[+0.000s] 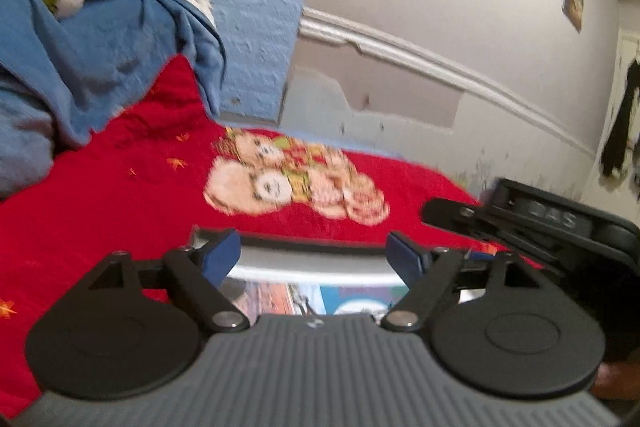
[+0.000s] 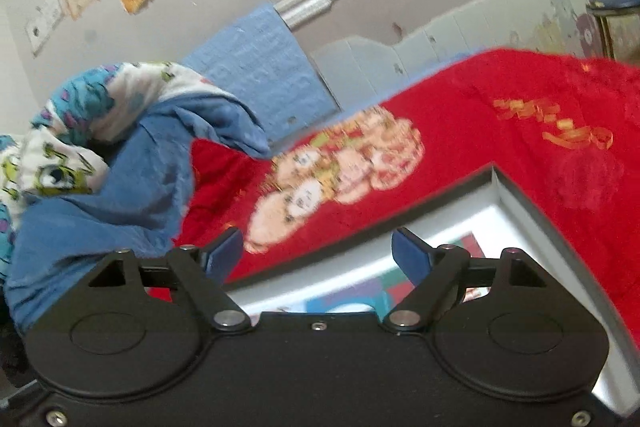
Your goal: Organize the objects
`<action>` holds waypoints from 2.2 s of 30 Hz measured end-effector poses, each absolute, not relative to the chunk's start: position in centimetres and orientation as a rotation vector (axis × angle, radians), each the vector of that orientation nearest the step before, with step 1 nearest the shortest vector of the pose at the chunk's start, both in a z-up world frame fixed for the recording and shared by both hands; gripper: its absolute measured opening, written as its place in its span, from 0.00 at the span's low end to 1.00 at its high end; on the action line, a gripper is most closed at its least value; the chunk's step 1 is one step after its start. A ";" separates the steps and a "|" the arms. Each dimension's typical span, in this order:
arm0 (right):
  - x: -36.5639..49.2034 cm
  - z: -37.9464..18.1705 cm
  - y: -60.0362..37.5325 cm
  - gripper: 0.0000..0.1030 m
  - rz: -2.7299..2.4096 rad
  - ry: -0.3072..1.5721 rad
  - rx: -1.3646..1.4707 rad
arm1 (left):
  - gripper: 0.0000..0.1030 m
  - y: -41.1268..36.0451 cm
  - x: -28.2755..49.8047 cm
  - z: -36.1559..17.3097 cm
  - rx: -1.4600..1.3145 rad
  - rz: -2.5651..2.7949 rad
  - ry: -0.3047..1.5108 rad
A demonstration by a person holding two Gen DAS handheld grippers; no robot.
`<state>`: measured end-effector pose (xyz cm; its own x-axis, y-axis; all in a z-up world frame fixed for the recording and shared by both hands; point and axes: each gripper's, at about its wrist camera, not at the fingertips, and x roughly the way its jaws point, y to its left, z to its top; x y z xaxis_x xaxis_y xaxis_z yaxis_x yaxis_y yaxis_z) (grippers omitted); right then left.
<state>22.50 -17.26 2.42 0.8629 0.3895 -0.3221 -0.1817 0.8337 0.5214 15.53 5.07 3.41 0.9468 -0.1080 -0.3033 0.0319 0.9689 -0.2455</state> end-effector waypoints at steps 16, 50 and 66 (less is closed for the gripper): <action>8.1 20.9 -19.8 1.00 0.333 0.302 0.330 | 1.00 4.2 2.9 19.9 -0.186 -0.073 0.184; -1.6 8.4 -18.3 1.00 0.126 0.443 0.003 | 1.00 2.1 -1.2 5.1 -0.100 0.074 0.685; -0.7 7.4 -17.9 1.00 0.146 0.503 -0.004 | 1.00 2.2 -0.9 4.5 -0.094 0.075 0.711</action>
